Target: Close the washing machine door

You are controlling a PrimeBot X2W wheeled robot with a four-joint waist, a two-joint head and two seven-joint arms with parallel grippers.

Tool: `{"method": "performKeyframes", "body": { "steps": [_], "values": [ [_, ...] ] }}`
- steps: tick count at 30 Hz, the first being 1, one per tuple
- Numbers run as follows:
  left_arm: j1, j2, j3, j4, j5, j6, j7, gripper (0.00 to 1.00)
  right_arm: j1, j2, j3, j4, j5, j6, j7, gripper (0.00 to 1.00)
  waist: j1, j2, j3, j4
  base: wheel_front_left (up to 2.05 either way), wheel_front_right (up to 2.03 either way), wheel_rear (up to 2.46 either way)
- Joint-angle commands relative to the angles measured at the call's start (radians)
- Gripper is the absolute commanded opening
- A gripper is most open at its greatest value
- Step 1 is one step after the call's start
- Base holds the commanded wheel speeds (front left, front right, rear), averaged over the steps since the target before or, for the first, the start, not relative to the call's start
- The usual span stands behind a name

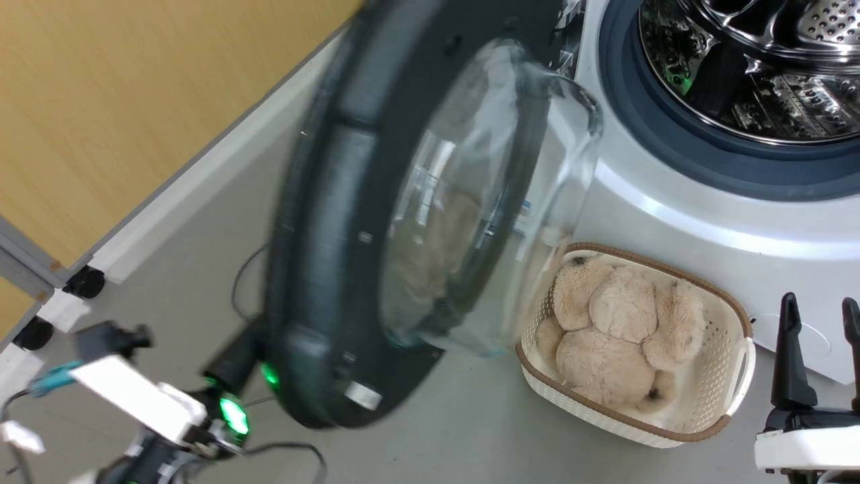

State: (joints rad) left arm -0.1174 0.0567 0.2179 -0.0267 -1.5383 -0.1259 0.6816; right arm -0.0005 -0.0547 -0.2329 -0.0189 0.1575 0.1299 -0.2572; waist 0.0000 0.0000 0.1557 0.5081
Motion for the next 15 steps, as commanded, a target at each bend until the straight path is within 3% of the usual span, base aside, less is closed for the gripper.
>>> {"method": "performKeyframes", "body": {
  "steps": [1,9,15],
  "values": [
    [0.023,-0.004,-0.036,-0.03,0.006,-0.005,0.014,0.0,-0.015,0.005,0.002,-0.003,0.003,0.001,-0.005,1.0,0.0,0.0,-0.002,-0.004,0.0,0.0,0.0],
    [0.09,-0.004,-0.254,-0.167,0.042,-0.005,0.078,0.0,-0.017,0.005,0.006,-0.002,0.002,0.001,-0.005,1.0,0.0,0.0,-0.012,-0.047,0.0,0.0,0.0],
    [0.085,-0.003,-0.383,-0.187,0.073,-0.005,0.059,0.0,-0.027,0.005,0.011,0.002,0.01,0.001,-0.005,1.0,0.0,0.0,-0.019,-0.12,0.0,0.0,0.0]
  ]
}}
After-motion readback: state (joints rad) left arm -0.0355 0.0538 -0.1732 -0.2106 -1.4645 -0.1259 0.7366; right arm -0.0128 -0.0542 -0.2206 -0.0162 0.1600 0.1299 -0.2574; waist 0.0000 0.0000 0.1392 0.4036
